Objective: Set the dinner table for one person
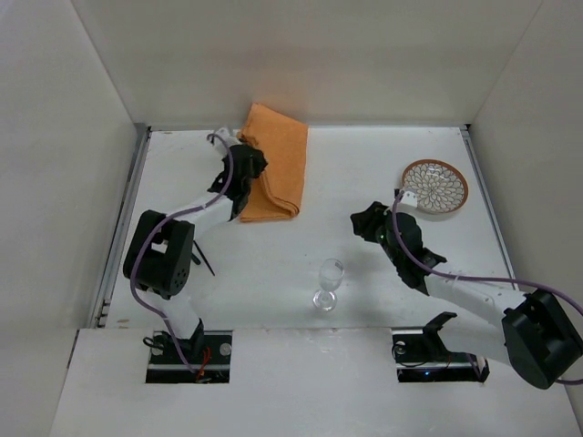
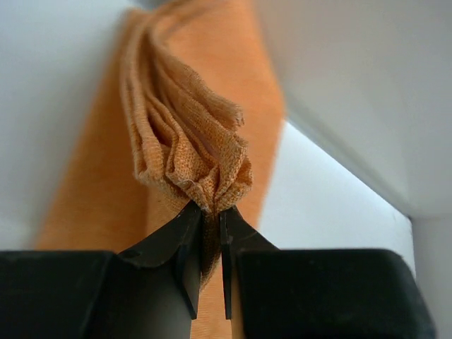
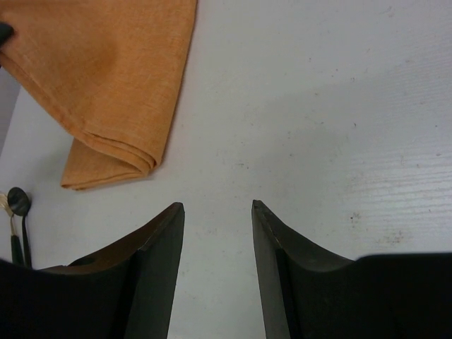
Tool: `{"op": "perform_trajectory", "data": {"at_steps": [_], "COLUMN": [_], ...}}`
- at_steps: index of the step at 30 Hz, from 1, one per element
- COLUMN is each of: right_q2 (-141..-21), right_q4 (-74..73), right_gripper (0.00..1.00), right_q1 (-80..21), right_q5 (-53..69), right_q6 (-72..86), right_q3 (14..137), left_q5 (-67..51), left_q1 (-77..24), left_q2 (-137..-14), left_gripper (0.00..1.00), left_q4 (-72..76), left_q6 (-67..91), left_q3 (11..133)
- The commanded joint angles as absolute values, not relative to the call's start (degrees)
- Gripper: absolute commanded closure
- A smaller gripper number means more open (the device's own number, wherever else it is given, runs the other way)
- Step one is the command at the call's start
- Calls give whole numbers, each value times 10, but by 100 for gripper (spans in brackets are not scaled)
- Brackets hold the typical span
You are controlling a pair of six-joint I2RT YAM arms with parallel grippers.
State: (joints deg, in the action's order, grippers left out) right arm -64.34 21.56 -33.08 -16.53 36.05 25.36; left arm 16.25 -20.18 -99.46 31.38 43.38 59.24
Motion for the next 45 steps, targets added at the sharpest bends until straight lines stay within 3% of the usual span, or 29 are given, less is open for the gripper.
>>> {"op": "perform_trajectory", "data": {"at_steps": [1, 7, 14, 18, 20, 21, 26, 35, 38, 42, 45], "right_q2": [-626, -617, -583, -536, -510, -497, -491, -512, -517, -530, -540], "right_q4": [264, 258, 221, 200, 196, 193, 189, 200, 201, 208, 216], "right_gripper": [51, 51, 51, 52, 52, 52, 54, 59, 65, 72, 72], "right_q1": [-337, -330, -300, -282, -272, -269, -253, -255, -255, -255, -259], "right_q5": [-182, -199, -234, -261, -264, -265, -254, -239, -233, -228, -224], "right_q6": [375, 398, 432, 442, 441, 439, 441, 445, 440, 439, 431], "right_q3": [265, 254, 238, 222, 214, 211, 209, 213, 214, 217, 222], "left_q5": [151, -15, -191, -228, -220, -217, -213, 40, 125, 156, 132], "left_q1": [-278, -374, -415, -421, -421, -421, -397, -312, -292, -286, -285], "left_q2": [-964, -1013, -1131, -1169, -1158, -1151, -1090, -941, -897, -857, -841], "left_gripper": [98, 96, 94, 85, 66, 61, 50, 49, 50, 53, 54], "left_q4": [335, 340, 287, 263, 267, 273, 302, 210, 155, 125, 134], "left_q6": [322, 249, 206, 222, 220, 221, 235, 301, 311, 340, 365], "left_q3": [659, 750, 894, 948, 934, 922, 854, 638, 550, 458, 416]}}
